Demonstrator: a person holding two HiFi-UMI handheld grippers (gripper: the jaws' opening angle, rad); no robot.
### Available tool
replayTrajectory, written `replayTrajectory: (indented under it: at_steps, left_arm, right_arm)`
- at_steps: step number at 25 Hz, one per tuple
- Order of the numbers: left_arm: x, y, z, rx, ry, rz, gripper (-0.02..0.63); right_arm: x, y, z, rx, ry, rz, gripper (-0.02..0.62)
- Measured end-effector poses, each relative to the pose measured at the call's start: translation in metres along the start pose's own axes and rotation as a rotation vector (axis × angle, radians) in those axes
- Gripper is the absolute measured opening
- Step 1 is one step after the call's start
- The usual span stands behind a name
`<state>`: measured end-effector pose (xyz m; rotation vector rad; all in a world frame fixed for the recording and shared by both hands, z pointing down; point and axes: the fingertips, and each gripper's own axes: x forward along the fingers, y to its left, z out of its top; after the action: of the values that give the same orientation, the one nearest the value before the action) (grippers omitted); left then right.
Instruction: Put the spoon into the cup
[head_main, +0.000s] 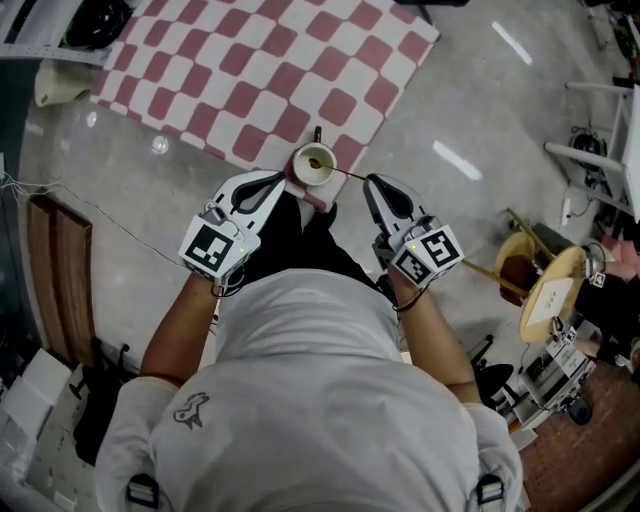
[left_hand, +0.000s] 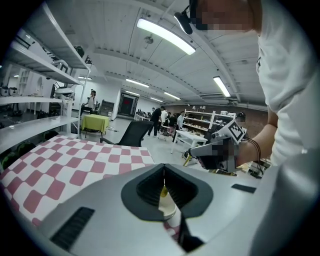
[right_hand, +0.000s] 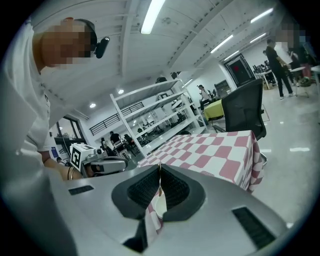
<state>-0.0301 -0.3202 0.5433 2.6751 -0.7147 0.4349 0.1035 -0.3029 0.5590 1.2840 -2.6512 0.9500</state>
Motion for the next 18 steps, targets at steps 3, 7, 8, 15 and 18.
replayTrajectory:
  at_steps: [3,7,8,15,18]
  left_arm:
    - [0.005,0.005,-0.008,-0.006,0.020,-0.007,0.014]
    - [0.012,0.004,-0.016,-0.012,0.034,-0.029,0.014]
    - [0.014,0.003,-0.017,-0.016,0.036,-0.035,0.014]
    - [0.024,0.000,-0.036,-0.020,0.065,-0.072,0.014]
    - [0.026,0.001,-0.040,-0.031,0.072,-0.075,0.014]
  right_arm:
    - [0.008,-0.004,-0.009,0.015,0.016,0.001,0.034]
    - [0.015,-0.008,-0.022,0.016,0.050,0.011,0.034]
    - [0.016,-0.008,-0.025,0.016,0.058,0.013,0.034]
    - [0.027,-0.017,-0.046,0.025,0.112,0.008,0.034]
    - [0.032,-0.022,-0.053,0.036,0.134,0.014,0.035]
